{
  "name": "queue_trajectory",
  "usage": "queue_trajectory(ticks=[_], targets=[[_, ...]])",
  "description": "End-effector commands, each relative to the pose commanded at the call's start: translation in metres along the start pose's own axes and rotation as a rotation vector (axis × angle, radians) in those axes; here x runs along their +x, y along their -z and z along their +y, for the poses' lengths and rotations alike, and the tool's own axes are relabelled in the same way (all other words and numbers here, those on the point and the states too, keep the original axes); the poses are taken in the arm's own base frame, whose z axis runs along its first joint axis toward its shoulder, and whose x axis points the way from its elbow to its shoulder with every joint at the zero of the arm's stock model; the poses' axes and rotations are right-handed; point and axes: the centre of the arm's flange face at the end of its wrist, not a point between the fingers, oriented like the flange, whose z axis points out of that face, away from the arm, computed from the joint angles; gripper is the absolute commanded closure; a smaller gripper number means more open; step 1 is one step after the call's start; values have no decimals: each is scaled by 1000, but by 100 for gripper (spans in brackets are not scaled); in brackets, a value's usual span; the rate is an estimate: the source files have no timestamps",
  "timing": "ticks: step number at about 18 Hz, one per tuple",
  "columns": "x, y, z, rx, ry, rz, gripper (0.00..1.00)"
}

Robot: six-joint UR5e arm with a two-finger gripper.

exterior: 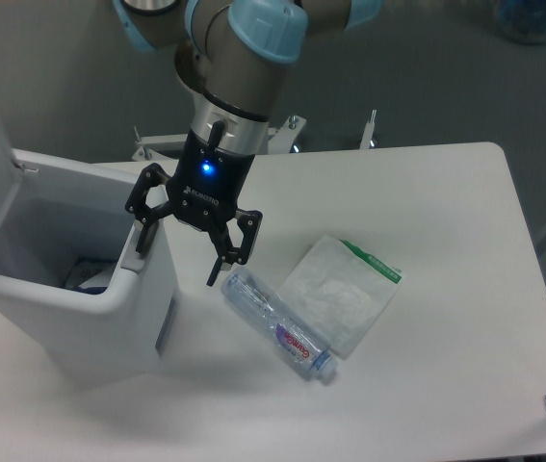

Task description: Open the trash can

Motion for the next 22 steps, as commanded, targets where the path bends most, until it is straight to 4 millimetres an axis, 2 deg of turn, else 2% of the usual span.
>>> queue_trajectory(ticks=[2, 5, 9, 12, 13, 15, 19, 22], targets=[[2, 9, -5, 25, 7, 7, 0], [13, 36, -12, 69, 8, -4, 0], [2, 70, -12, 98, 11, -73, 0], [-31, 108, -11, 133, 41, -153, 0], [-44, 115, -7, 131, 53, -177, 0], [-74, 128, 14, 65, 21, -286, 0], [-111, 125, 46, -175, -102, -456, 0], [-125, 116, 64, -266, -179, -463, 0]])
